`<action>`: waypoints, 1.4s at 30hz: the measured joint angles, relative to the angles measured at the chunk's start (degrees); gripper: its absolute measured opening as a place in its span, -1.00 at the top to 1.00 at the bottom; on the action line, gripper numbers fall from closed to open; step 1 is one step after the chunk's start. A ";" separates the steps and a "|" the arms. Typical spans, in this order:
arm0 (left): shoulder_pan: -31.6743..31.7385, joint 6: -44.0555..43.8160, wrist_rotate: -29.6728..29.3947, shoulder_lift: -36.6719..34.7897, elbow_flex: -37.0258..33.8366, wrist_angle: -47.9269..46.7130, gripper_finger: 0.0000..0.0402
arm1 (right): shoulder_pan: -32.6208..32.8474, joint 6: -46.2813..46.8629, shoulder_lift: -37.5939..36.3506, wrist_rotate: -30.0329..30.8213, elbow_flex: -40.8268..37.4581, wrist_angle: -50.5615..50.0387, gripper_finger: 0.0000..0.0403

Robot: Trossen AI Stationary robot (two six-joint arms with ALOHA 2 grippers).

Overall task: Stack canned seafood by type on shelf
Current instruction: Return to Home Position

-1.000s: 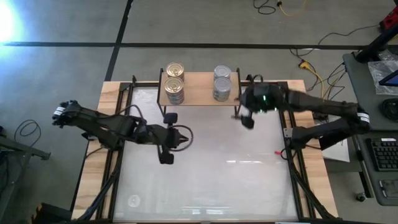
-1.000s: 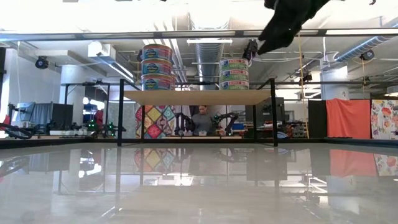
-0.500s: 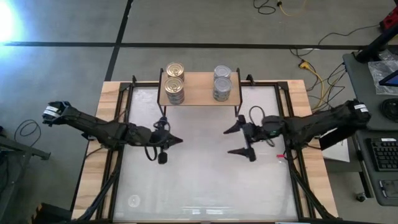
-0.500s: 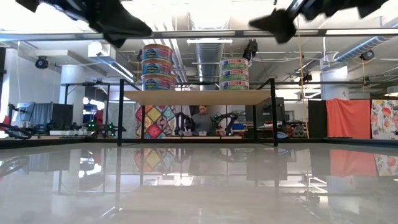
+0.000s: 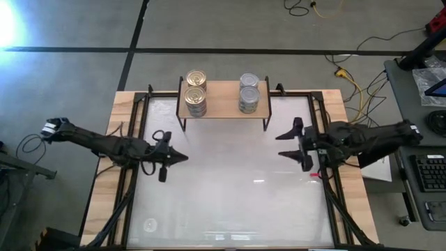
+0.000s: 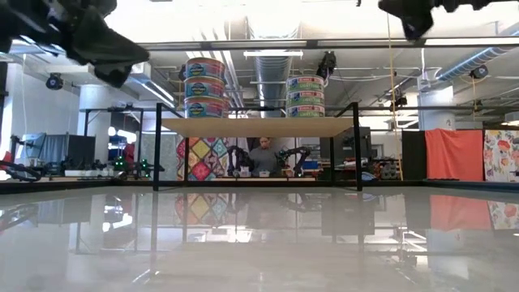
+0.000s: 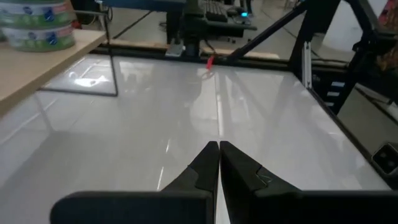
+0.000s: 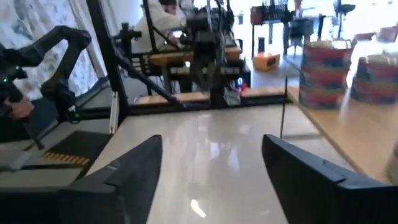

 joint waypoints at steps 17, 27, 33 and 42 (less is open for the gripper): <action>0.96 5.95 -4.40 -24.50 -14.71 5.88 1.00 | -1.01 -3.80 -21.29 11.82 -13.39 0.75 0.40; 6.44 4.86 -4.37 -24.44 -12.61 -0.20 1.00 | -6.33 -3.41 -26.41 3.31 -13.57 -7.75 0.93; 6.46 4.73 -3.02 -25.39 -15.28 1.52 1.00 | -6.27 -2.73 -29.94 -3.34 -18.28 -4.54 0.95; 6.55 4.22 -2.55 -25.72 -17.85 4.10 1.00 | -6.74 -1.16 -29.20 -3.51 -30.68 15.12 0.95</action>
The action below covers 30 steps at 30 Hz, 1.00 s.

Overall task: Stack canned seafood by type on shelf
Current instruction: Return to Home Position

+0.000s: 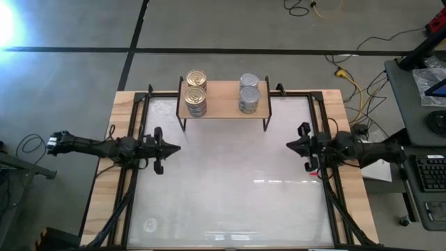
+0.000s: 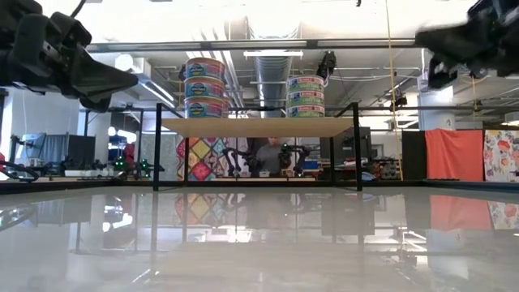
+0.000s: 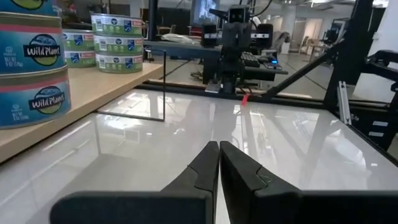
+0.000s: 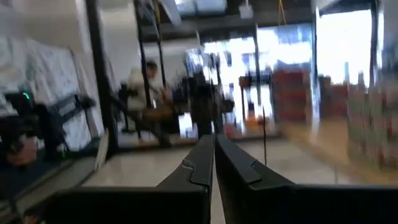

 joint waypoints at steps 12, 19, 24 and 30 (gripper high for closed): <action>0.00 -1.45 0.01 3.34 0.33 -3.14 1.00 | -1.56 -0.88 0.02 -4.39 -0.06 -6.30 0.95; 0.00 -1.44 0.00 4.36 0.66 -2.97 1.00 | -1.56 -2.82 0.09 -4.38 -0.08 -10.04 0.94; 0.00 -1.44 0.00 4.99 0.66 -2.98 1.00 | -1.56 -2.28 1.00 -3.77 0.00 -12.54 0.94; -0.04 -1.44 0.00 5.60 0.70 -2.98 1.00 | -1.56 -1.88 1.68 -3.77 0.42 -12.85 0.94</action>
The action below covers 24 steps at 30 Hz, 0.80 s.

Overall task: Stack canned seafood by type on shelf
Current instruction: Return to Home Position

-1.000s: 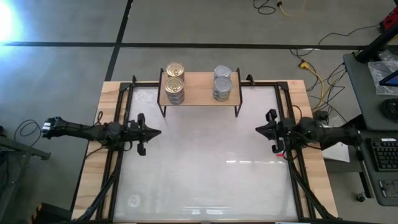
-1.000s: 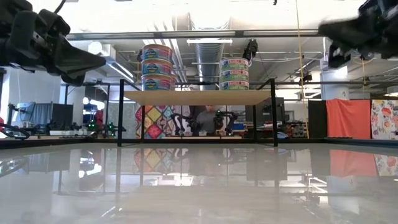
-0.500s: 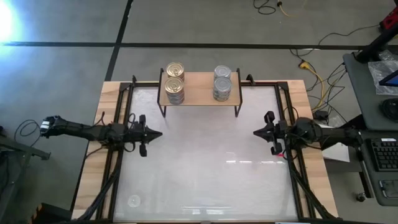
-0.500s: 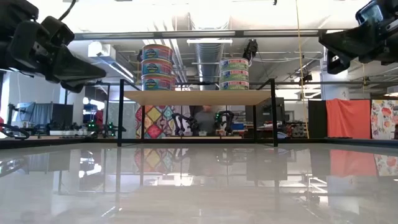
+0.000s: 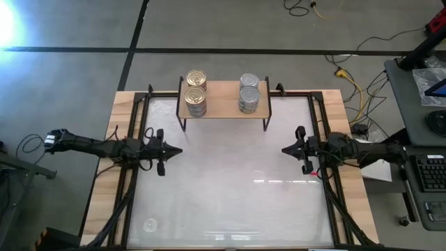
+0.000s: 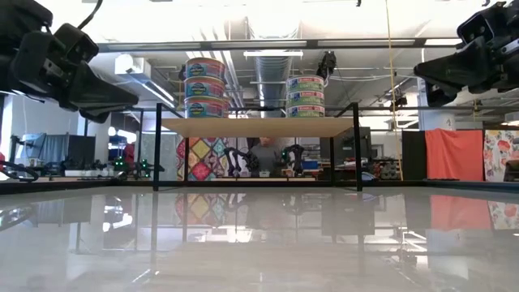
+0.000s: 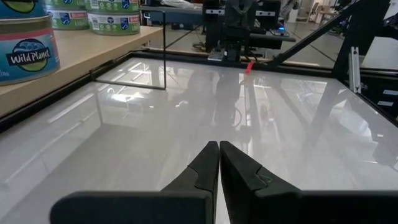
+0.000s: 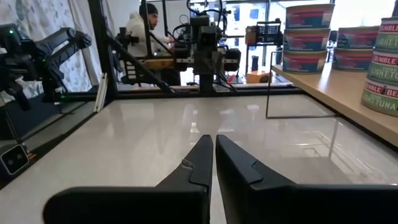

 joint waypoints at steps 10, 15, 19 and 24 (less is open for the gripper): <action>0.02 0.00 0.00 0.58 0.04 0.00 1.00 | 0.00 0.11 0.00 0.00 0.04 0.13 0.94; 0.04 0.00 0.00 0.58 0.04 -0.01 1.00 | 0.00 0.11 0.00 0.00 0.12 0.17 0.94; 0.04 0.00 0.00 0.60 0.05 -0.01 1.00 | 0.00 0.11 0.00 0.00 0.15 0.19 0.94; 0.04 0.00 0.00 0.58 0.07 0.00 1.00 | 0.00 0.11 0.00 0.00 0.15 0.19 0.94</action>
